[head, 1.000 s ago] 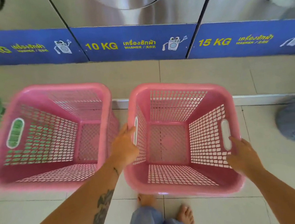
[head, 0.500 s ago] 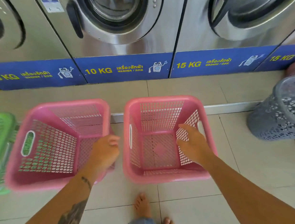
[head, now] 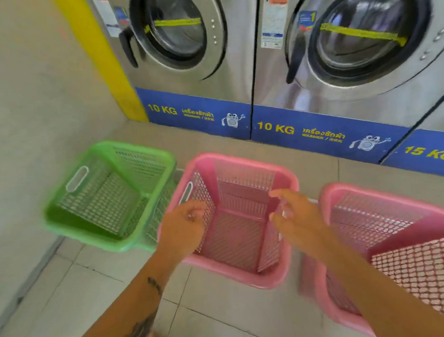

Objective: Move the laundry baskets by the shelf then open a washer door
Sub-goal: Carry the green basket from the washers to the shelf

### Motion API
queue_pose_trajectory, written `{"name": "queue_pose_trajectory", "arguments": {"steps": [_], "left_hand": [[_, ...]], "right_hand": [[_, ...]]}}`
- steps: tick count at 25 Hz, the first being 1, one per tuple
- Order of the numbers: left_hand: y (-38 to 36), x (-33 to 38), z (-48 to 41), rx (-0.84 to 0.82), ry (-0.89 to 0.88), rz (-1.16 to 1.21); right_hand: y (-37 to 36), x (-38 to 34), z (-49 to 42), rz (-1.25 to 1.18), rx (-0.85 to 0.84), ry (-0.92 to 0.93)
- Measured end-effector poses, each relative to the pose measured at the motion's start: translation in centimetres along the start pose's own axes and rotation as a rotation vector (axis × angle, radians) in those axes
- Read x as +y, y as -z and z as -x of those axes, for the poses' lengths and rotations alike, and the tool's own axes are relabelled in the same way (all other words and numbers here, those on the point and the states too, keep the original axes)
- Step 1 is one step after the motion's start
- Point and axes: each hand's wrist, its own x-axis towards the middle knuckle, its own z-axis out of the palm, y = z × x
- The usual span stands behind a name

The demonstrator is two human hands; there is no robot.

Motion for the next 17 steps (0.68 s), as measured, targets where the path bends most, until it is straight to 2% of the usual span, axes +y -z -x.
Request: {"name": "queue_pose_trajectory", "arguments": {"steps": [7, 12, 17], "left_hand": [[14.7, -14.3, -9.9, 0.089, 0.096, 0.089], [23.3, -21.8, -17.7, 0.039, -0.013, -0.129], [26.6, -28.4, -25.7, -0.014, -0.016, -0.385]], "right_hand": [[-19.1, -11.1, -9.3, 0.218, -0.171, 0.052], [-29.5, -16.0, -15.4, 0.214, -0.234, -0.045], [-35.5, -15.6, -19.3, 0.204, -0.250, -0.215]]}}
